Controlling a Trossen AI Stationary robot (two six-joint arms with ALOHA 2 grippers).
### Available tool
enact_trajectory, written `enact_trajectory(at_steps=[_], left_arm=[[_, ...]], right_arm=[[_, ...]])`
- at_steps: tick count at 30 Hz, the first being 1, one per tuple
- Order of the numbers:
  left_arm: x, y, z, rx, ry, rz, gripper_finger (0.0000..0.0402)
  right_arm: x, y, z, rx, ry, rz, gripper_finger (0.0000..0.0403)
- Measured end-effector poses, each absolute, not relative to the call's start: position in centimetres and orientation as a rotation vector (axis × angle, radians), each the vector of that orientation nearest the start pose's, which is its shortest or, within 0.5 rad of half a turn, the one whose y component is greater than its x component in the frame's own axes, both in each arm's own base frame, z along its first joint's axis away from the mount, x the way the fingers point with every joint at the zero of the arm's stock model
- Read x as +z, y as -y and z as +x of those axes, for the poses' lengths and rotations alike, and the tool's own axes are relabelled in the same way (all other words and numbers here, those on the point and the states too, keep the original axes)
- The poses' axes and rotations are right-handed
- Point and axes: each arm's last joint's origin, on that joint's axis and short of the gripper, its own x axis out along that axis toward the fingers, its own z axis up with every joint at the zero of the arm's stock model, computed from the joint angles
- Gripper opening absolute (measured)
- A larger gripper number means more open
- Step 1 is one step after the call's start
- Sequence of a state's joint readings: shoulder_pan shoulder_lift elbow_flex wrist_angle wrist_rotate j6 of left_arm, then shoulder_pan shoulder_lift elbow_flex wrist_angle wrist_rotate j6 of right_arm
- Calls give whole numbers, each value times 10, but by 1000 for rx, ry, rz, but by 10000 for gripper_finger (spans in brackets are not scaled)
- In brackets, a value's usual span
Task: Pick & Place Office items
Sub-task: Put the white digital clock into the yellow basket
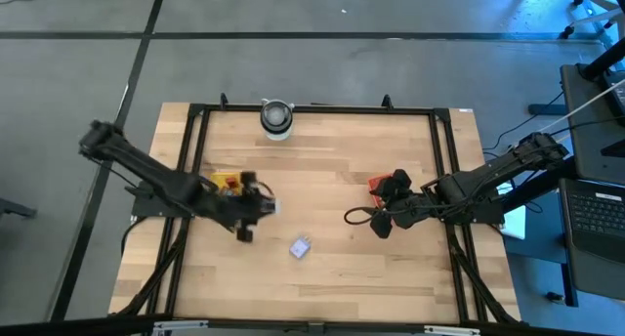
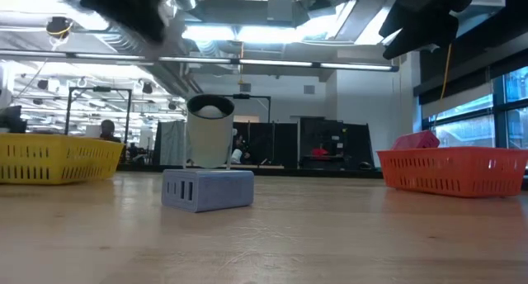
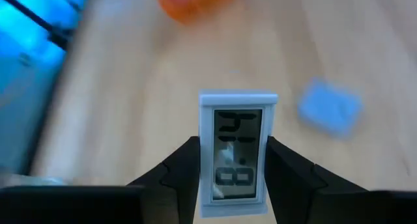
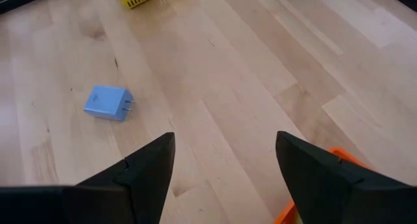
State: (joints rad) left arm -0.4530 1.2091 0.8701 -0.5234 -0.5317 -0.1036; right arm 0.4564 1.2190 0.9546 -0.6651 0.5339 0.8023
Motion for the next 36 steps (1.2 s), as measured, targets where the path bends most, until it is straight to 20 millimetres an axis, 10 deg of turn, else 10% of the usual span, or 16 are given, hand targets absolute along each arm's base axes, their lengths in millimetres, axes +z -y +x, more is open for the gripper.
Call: enact_trajectory(at_steps=[6,12,36], left_arm=[[277,50,172,195,-285,137,136],[252,16,128,284,28,-138,136],[241,10,113,651,-748,-550,136]], right_arm=[[271,-91,219,-371,-728,293,268],[271,-92,219,-353,-742,303,268],[272,-93,220,-348,-725,339,268]])
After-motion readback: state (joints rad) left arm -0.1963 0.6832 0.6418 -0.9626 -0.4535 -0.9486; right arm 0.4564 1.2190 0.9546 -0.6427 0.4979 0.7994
